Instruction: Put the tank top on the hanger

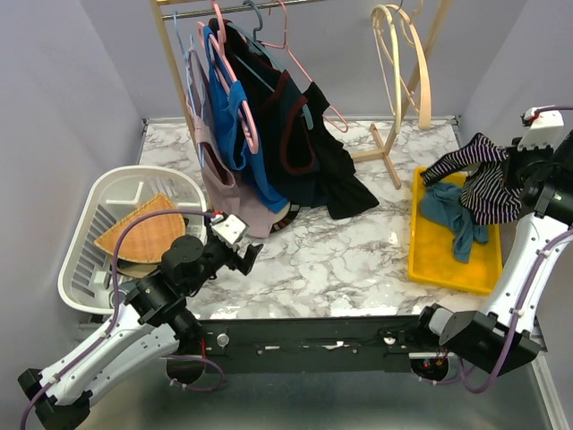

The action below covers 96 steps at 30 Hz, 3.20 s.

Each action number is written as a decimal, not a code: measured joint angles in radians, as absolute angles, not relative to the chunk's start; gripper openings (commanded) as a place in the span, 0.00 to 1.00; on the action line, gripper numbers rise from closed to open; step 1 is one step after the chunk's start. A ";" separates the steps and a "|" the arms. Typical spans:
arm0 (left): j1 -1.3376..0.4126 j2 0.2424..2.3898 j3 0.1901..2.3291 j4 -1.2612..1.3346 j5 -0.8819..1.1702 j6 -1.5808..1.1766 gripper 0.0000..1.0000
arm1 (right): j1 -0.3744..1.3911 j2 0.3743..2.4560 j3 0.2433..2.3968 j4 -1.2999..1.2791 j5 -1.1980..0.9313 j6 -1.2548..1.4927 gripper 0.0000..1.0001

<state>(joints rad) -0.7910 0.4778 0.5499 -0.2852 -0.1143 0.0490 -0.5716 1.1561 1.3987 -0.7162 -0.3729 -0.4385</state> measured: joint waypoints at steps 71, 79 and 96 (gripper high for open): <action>-1.369 1.422 0.764 -0.335 -0.265 -0.810 0.00 | 0.196 0.915 0.657 -0.969 -1.257 -1.342 0.87; -1.263 1.236 0.575 -0.153 -0.155 -0.829 0.00 | 0.463 0.915 0.601 -0.890 -1.078 -1.348 0.65; -1.110 1.087 0.439 0.013 -0.037 -0.831 0.00 | 0.889 1.355 0.654 -0.538 -0.596 -1.167 0.41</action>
<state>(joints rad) -1.1095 1.0870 0.4389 0.0132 -0.0372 -0.8310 0.8886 1.3552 0.6537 -0.5377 -0.5964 -1.1671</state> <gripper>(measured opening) 0.017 0.473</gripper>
